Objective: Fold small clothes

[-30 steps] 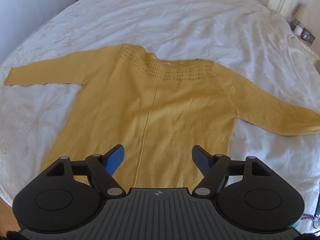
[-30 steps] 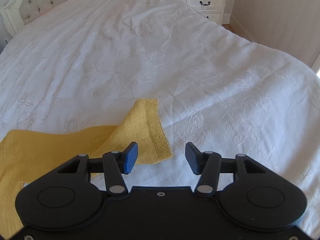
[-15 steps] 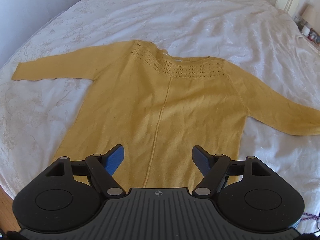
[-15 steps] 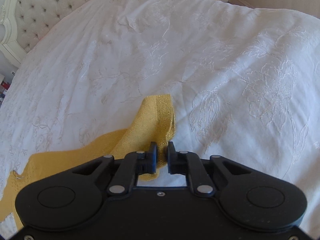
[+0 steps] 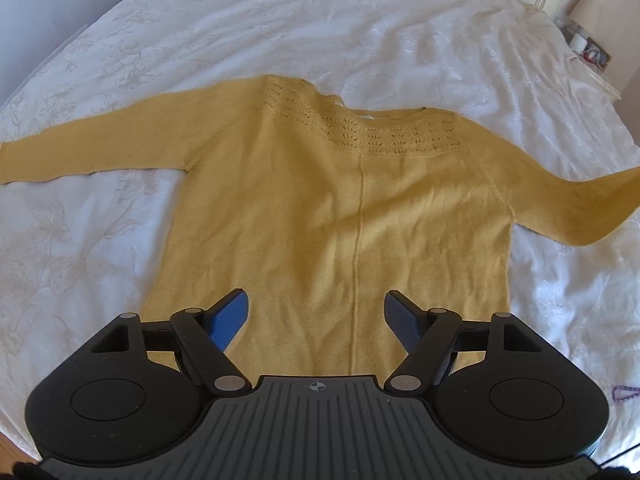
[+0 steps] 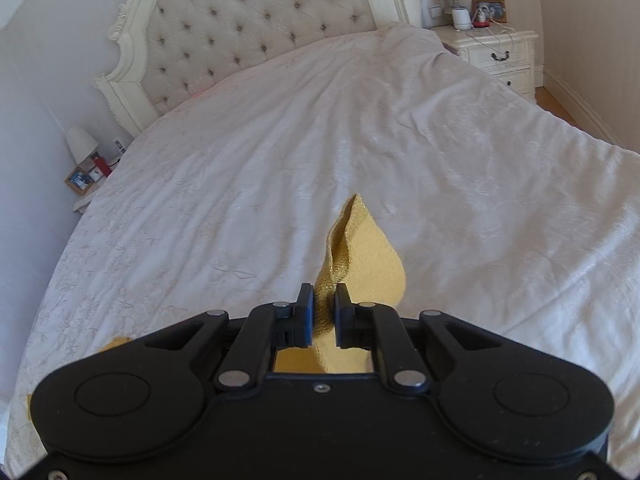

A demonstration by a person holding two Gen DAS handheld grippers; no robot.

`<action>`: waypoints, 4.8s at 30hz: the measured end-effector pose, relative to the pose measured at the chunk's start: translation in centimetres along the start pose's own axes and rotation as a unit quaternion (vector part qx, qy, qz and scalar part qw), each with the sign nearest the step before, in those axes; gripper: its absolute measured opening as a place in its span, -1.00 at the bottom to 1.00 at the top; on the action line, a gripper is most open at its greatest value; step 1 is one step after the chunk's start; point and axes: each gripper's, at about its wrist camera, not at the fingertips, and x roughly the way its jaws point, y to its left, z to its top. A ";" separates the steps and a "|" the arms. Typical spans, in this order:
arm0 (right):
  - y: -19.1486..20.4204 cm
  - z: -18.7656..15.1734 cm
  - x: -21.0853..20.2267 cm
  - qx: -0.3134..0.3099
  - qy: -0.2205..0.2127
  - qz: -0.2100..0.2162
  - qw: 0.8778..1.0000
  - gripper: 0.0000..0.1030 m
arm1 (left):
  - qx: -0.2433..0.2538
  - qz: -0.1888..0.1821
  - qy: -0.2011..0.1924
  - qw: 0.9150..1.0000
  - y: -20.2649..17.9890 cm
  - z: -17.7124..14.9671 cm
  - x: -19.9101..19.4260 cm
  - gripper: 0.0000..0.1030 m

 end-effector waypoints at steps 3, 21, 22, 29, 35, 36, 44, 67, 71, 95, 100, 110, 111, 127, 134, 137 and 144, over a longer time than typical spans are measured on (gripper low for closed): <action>5.3 -0.6 1.9 -0.013 0.007 0.032 0.999 -0.67 | 0.001 0.005 0.001 1.000 3.2 0.4 0.3 0.44; 30.2 -14.0 18.5 -0.086 0.142 0.157 0.974 -0.67 | -0.011 0.039 0.027 0.999 16.1 1.1 2.6 0.44; 31.4 -15.0 19.3 -0.094 0.147 0.155 0.972 -0.67 | -0.010 0.040 0.027 0.999 16.2 1.2 2.7 0.44; 33.4 -18.3 20.1 -0.115 0.164 0.194 0.960 -0.51 | -0.019 0.040 0.016 0.999 16.3 2.0 3.2 0.44; 32.1 -18.8 18.8 -0.144 0.159 0.203 0.955 -0.05 | -0.034 0.024 -0.003 0.999 14.9 3.5 3.8 0.44; 31.3 -18.6 18.5 -0.141 0.158 0.202 0.956 -0.05 | -0.032 0.022 -0.007 0.999 14.5 3.8 4.0 0.44; 21.6 -16.9 16.1 -0.130 0.152 0.132 0.971 -0.04 | -0.034 -0.015 -0.029 0.999 11.8 7.3 8.1 0.32; 10.1 -16.6 18.0 -0.030 0.162 0.073 0.984 0.03 | 0.059 0.074 -0.018 0.995 6.0 11.4 17.0 -0.61; 9.3 -16.8 18.0 -0.018 0.157 0.072 0.985 0.07 | 0.073 0.087 -0.043 0.993 5.0 11.9 15.8 -0.92; 5.8 -11.7 21.8 -0.040 0.123 0.032 0.991 0.32 | 0.085 0.134 -0.008 0.987 7.7 13.4 18.9 -0.82; 4.0 -10.1 25.0 -0.008 0.126 0.031 0.991 0.32 | 0.097 0.146 -0.011 0.984 7.5 13.5 19.4 -0.75; 2.6 -10.2 28.8 0.016 0.151 0.060 0.987 0.35 | 0.028 0.154 -0.058 0.986 9.3 12.7 18.9 0.15; 2.6 -10.2 28.9 0.017 0.151 0.065 0.986 0.35 | 0.012 0.162 -0.058 0.985 9.8 12.7 18.9 0.46; 6.1 -9.0 27.9 -0.088 0.131 0.021 0.987 -0.76 | -0.052 0.145 -0.040 0.987 11.8 13.4 19.0 0.73; 5.4 -9.4 28.4 -0.067 0.136 0.004 0.988 -0.24 | -0.030 0.152 -0.045 0.987 11.4 14.0 17.7 0.72; 5.3 -9.4 26.6 -0.067 0.115 0.002 0.991 0.23 | -0.027 0.145 -0.067 0.987 10.9 13.7 16.2 0.72; 4.3 -10.2 22.3 -0.043 0.094 0.013 0.995 0.44 | -0.069 0.099 -0.071 0.990 10.2 11.8 12.9 0.72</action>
